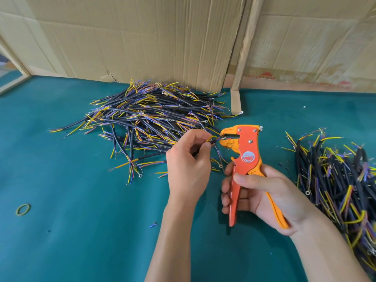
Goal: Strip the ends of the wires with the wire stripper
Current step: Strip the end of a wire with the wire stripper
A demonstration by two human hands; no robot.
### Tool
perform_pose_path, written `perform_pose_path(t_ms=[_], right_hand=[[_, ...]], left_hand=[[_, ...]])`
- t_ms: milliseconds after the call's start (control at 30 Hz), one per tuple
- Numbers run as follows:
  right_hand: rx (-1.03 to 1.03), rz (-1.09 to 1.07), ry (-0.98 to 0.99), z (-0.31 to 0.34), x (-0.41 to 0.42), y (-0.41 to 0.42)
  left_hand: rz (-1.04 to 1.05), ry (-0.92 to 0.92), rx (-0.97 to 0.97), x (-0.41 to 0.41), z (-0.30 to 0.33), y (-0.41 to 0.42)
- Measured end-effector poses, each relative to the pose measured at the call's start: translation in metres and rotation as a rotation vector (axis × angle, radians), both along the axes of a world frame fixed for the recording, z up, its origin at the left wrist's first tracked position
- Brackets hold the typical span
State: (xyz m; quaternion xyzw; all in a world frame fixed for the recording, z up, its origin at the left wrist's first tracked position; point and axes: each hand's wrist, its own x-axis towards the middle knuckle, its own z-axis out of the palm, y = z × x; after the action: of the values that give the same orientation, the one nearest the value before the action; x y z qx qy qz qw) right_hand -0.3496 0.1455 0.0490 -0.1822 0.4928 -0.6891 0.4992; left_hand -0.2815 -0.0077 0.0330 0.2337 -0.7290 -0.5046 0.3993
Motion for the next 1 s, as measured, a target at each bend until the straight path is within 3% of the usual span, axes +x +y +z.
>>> perform_pose_path(t_ms=[1000], right_hand=[[0.068,-0.026,0.089,-0.0032,0.0033,-0.0036]], left_hand=[[0.055,0.017,-0.086,0.0020,0.0017,0.0008]])
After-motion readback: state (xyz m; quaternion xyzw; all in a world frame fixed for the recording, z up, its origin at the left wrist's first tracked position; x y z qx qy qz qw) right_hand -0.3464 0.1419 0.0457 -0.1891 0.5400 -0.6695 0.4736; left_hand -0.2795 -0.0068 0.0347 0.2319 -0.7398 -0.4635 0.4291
